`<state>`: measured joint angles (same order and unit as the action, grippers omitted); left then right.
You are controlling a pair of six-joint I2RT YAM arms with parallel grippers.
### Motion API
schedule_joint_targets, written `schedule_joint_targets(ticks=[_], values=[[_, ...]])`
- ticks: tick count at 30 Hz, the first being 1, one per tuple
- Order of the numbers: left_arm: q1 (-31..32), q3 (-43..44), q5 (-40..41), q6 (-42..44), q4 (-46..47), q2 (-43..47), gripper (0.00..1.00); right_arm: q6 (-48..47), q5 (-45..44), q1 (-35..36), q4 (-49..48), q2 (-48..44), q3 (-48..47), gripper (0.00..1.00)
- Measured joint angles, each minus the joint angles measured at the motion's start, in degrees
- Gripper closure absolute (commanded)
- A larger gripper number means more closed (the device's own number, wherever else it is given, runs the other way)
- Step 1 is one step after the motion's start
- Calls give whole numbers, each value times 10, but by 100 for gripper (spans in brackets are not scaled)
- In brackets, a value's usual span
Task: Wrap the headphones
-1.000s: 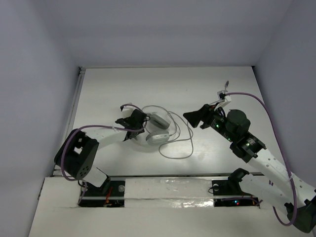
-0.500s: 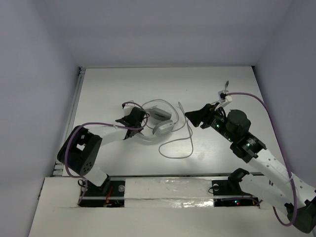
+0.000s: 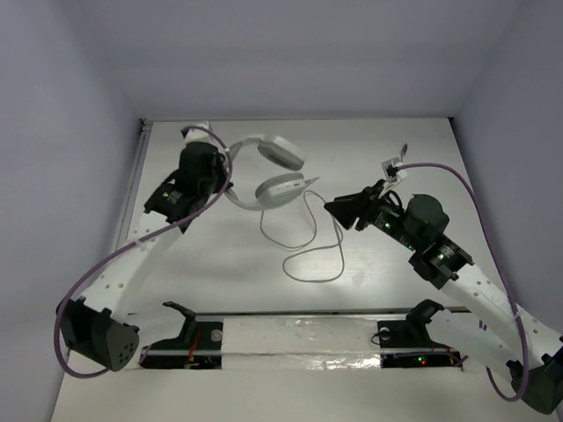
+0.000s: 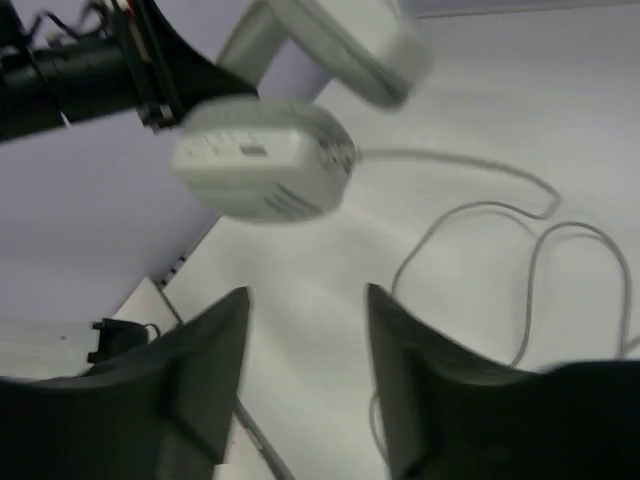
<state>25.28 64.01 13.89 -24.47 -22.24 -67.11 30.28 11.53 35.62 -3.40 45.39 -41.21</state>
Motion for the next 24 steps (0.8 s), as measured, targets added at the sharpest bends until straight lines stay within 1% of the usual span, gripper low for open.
schedule_joint_targets(ticks=[1,3,4,5,10,15,19,24], values=[[-11,28,-9,10,-8,5,100,-9,14,0,-7,3,0,22],[-36,82,-37,30,-29,15,100,-23,34,0,-20,12,-1,11],[-47,105,-50,40,-39,18,100,-29,38,0,-27,17,-1,7],[-56,123,-61,47,-48,22,100,-36,39,0,-35,21,-1,5],[-84,226,-127,81,-125,12,100,-65,17,0,-87,65,-1,2],[-90,309,-200,91,-162,-13,100,-76,3,0,-155,174,0,2],[-97,344,-243,92,-176,-25,100,-75,-21,0,-218,274,0,4],[-103,382,-276,87,-191,-40,100,-58,-21,0,-306,348,2,6]])
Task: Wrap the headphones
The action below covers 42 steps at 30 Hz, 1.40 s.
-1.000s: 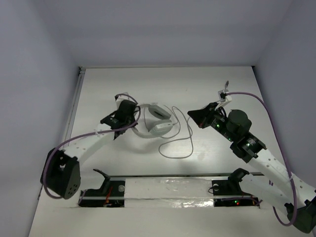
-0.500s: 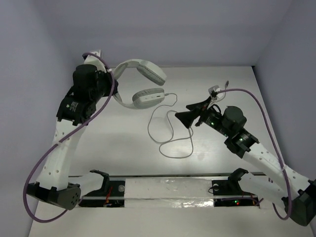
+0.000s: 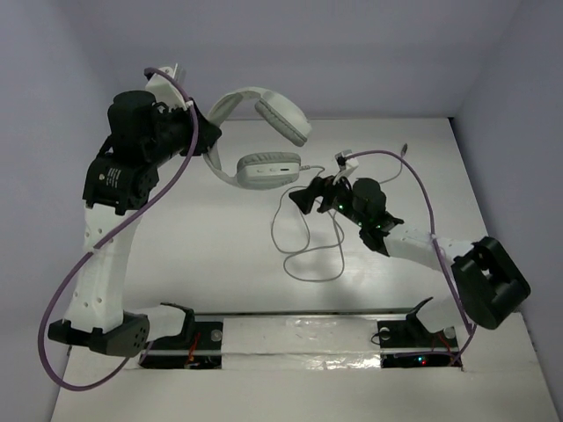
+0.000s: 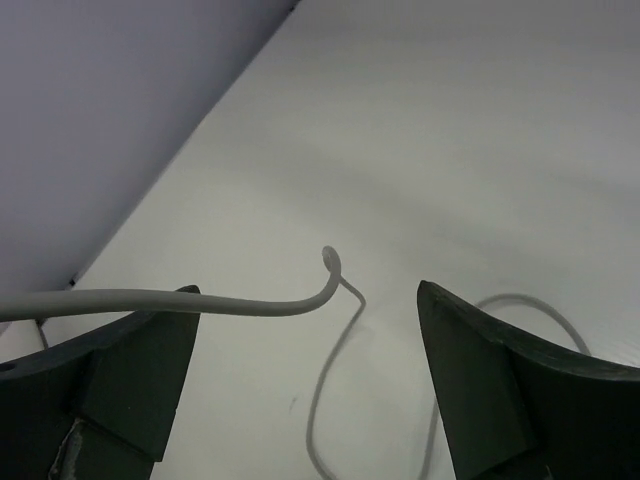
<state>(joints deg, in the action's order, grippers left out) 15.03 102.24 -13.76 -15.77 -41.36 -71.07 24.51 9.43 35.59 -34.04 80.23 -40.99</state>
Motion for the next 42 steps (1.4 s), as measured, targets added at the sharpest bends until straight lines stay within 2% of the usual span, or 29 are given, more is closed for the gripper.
schedule_joint_targets(ticks=[7,10,14,17,21,25,27,29,30,31,34,37,38,39,40,42], values=[[-19,52,-50,-33,4,-29,100,54,15,0,-161,133,-1,12],[-25,72,-69,-51,8,-42,100,75,20,1,-189,196,-13,17],[-35,90,-91,-77,23,-53,100,99,27,10,-223,245,-28,19],[-46,80,-112,-105,47,-51,100,102,23,35,-237,265,-48,19],[-57,51,-130,-143,79,-45,100,114,25,65,-271,289,-64,26],[-69,50,-131,-158,88,-47,100,131,30,72,-309,299,-39,58],[-73,52,-128,-160,90,-47,100,135,19,71,-309,289,-12,64],[-76,56,-121,-161,90,-49,100,138,-2,71,-289,274,-4,62],[-78,59,-116,-160,91,-51,100,141,-20,71,-271,259,-2,57],[-81,63,-115,-160,90,-53,100,144,-43,71,-252,241,-1,45],[-95,65,-105,-160,95,-57,100,162,-115,71,-203,176,3,31],[-110,65,-98,-163,105,-62,100,174,-183,70,-148,113,8,27],[-113,65,-97,-165,108,-64,100,175,-196,69,-136,99,10,29],[-117,65,-97,-168,114,-66,100,175,-205,68,-123,84,14,37],[-118,65,-98,-172,120,-68,100,173,-208,68,-118,70,22,57],[-120,65,-99,-180,129,-69,100,164,-199,68,-118,48,43,77]])
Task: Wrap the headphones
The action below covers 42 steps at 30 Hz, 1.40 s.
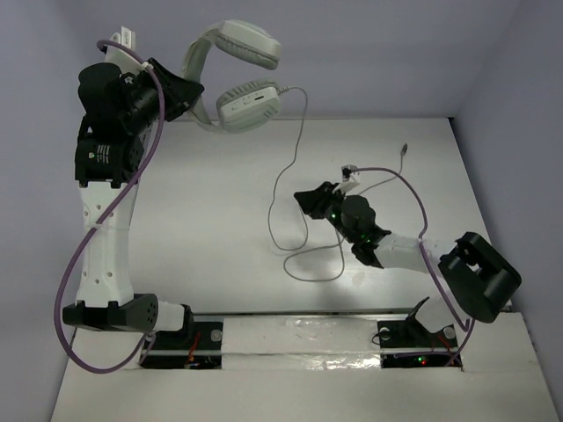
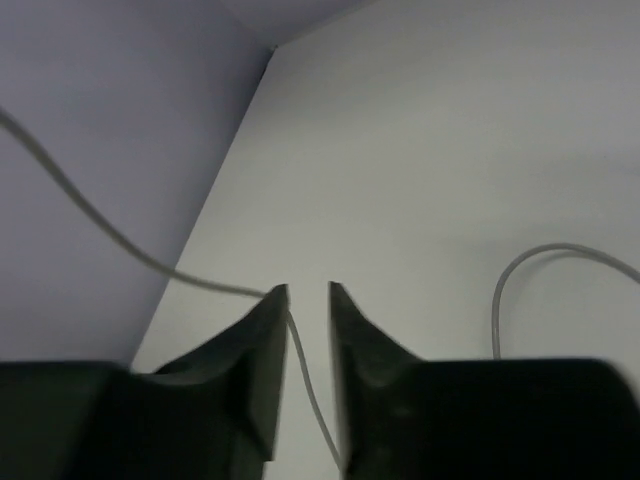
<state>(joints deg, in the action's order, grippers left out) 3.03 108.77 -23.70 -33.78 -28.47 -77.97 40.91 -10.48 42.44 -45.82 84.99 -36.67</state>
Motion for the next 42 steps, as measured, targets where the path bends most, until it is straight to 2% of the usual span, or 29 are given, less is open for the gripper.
schedule_joint_targets(ticks=[1,3,5,7,10,15,18,19,21,24,25,28,32,35,38,42], values=[[0,0,-1,-3,4,-1,100,-4,9,0,1,-7,9,93],[0,0,-4,-8,9,-1,100,-16,34,5,4,-10,18,94],[0,0,-7,-12,14,-1,100,-26,58,16,3,1,18,64],[0,0,-12,-16,20,-1,100,-38,77,33,2,22,17,26],[-2,0,-17,-19,24,-1,100,-49,105,49,-20,70,16,21],[-3,0,-20,-22,25,-1,100,-52,128,52,-47,153,9,21],[-3,0,-22,-24,25,-1,100,-53,140,53,-54,200,-23,29],[-3,0,-23,-26,25,-1,100,-53,144,54,-57,214,-35,37],[-3,0,-23,-28,25,-1,100,-54,148,57,-58,233,-54,41],[-6,-1,-16,-37,27,-2,100,-55,150,75,-59,248,-76,55],[-7,-5,-12,-42,34,-2,100,-55,150,83,-60,252,-82,72],[-13,-50,-1,-70,76,8,100,-55,149,119,-60,259,-90,99],[-57,-146,7,-114,122,25,100,-48,145,164,-51,241,-77,100],[-102,-202,52,-136,132,26,100,-40,138,190,-15,187,-42,100],[-130,-242,122,-149,133,27,100,-39,129,209,83,127,-43,100],[-135,-298,204,-167,150,45,100,-46,101,237,243,78,-83,100]])
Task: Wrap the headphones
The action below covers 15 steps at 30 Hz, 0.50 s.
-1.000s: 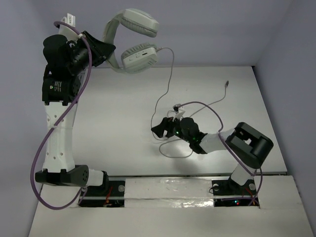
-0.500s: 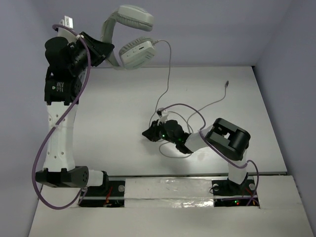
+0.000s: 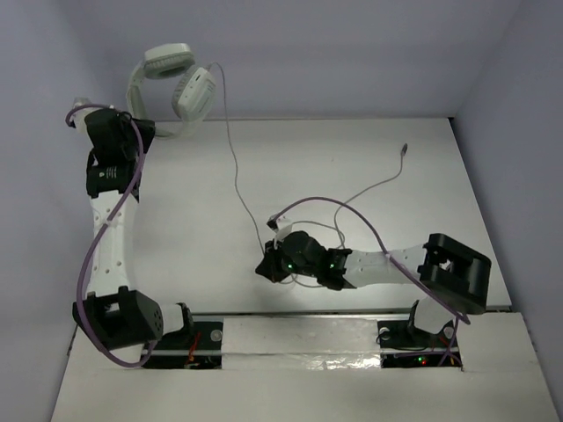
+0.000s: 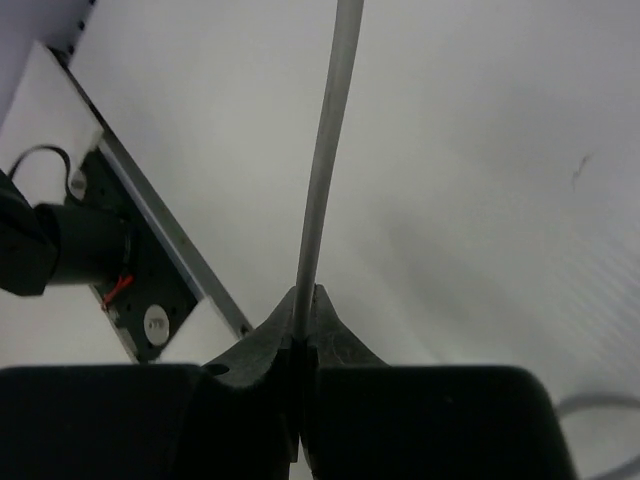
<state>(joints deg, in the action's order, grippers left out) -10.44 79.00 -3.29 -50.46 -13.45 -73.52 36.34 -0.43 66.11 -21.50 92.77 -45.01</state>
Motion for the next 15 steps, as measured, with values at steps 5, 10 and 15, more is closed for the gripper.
schedule_joint_targets(ticks=[5,10,15], values=[[4,-88,73,-5,23,46,100,-17,-47,28,202,-50,-42,100],[56,-166,171,3,52,62,100,-71,-95,57,403,-75,-175,100],[170,-194,235,27,57,50,100,-131,-134,82,511,-72,-356,100]])
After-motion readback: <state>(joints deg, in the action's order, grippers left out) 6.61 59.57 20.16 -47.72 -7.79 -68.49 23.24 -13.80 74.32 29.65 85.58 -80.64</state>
